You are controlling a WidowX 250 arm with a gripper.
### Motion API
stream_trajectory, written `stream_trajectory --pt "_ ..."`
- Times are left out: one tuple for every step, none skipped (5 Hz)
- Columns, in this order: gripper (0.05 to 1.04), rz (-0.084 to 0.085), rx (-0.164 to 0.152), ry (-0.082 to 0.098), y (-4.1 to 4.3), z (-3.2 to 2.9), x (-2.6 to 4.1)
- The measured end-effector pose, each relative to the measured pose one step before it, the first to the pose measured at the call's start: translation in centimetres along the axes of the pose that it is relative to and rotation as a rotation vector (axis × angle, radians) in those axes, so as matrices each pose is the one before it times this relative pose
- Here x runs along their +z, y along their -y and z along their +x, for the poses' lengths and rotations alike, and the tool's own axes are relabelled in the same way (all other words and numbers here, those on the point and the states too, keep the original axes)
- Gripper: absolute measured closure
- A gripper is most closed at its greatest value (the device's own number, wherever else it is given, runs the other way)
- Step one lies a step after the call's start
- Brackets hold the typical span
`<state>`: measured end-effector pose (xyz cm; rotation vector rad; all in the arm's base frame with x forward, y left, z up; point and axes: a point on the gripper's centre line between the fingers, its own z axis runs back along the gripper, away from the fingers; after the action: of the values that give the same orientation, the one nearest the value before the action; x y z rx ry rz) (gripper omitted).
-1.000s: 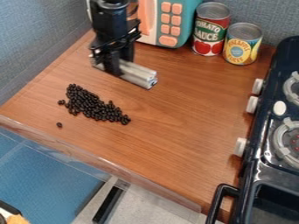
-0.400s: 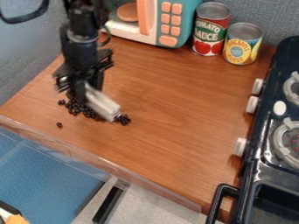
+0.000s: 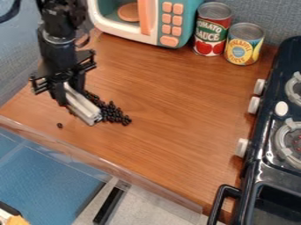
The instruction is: Sweep into pile
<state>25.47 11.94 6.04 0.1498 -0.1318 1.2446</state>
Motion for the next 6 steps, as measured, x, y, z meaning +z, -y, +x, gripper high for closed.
stream_trajectory --pt "0.710 0.0314 -0.0204 0.0182 -0.828 -0.040 -0.547" --pt "0.710 0.0408 0.0263 -0.0038 -0.544 -0.337 -1.309" --pt "0.710 0.0552 0.0642 0.0059 -0.427 -0.662 -1.880" --pt "0.710 0.0185 0.0229 0.0192 -0.128 -0.107 -0.533" --pt "0.710 0.0140 -0.0069 0.0218 -0.301 -0.350 -0.210" --pt "0.710 -0.0015 0.0016 0.0045 -0.265 -0.130 -0.094"
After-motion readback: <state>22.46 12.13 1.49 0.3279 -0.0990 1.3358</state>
